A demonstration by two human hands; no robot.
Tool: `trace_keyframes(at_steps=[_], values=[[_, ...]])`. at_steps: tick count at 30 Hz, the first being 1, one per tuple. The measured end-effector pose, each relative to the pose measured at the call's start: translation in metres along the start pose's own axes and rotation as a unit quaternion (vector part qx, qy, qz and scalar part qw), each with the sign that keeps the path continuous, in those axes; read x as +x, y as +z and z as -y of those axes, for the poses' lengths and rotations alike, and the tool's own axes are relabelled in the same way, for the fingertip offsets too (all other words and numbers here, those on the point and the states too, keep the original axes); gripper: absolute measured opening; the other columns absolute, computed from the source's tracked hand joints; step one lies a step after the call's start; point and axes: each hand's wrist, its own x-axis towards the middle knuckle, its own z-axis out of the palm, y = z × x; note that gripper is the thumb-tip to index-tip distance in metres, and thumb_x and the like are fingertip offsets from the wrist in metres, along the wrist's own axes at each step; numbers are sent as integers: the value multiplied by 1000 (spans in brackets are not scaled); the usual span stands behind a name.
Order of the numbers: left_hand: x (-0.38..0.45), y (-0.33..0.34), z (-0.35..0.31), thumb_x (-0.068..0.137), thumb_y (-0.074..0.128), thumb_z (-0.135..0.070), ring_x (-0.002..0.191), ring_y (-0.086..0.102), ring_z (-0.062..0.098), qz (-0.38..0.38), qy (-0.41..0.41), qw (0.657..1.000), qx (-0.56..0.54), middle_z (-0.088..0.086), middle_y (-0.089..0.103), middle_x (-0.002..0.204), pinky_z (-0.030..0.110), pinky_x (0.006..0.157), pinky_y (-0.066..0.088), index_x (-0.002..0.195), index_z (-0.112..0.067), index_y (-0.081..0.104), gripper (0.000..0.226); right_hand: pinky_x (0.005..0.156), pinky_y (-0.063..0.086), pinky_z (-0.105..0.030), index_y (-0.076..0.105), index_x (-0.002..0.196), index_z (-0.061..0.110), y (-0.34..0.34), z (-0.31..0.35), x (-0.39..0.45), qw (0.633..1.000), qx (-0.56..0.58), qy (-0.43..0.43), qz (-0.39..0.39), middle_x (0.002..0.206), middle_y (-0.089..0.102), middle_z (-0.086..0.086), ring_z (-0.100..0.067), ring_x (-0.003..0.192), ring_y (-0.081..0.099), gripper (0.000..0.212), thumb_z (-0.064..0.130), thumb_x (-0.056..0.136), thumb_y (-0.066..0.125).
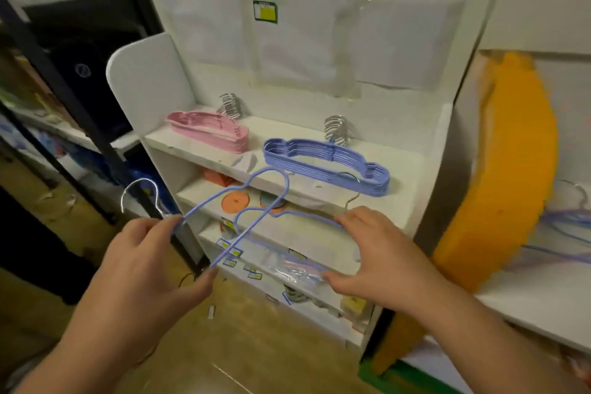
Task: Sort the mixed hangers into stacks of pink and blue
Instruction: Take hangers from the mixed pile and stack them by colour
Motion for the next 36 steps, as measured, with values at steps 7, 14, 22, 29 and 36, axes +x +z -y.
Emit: trace_keyframes(at_steps=[7,14,22,29,36], values=[[112,26,19,62,71,-66,115,44,12,32,32,999,-24,-9,39,127,34,95,47,141,-32,34,93,103,35,-21,38,140,32,2,-10,70,997,-20,72,-28,131,39,16,-5,126,36,87,73,66,56],[252,66,51,65,72,-58,115,47,24,40,77,993,-85,2,46,124,44,93,45,137,-20,45,86,97,37,-21,49,133,25,11,-18,120,973,-49,201,-98,120,46,13,-8,115,45,83,67,63,63],[350,98,26,58,62,-61,104,52,31,113,289,947,-78,7,51,111,41,87,46,128,-17,55,83,84,51,-32,53,121,22,-13,-6,134,948,-50,274,-157,105,50,14,-9,94,52,73,63,62,65],[342,135,-55,60,53,-62,104,49,24,141,487,858,-87,-1,49,115,34,91,46,133,-20,52,84,89,50,-34,51,128,23,-26,-13,136,935,-22,290,-202,111,48,17,-9,106,52,77,62,64,69],[329,154,-103,64,59,-64,96,45,18,199,545,811,-68,-9,37,100,30,81,45,116,-32,49,62,88,50,-30,48,129,26,-25,-18,121,937,-22,285,-201,113,47,18,-9,106,51,76,65,66,66]])
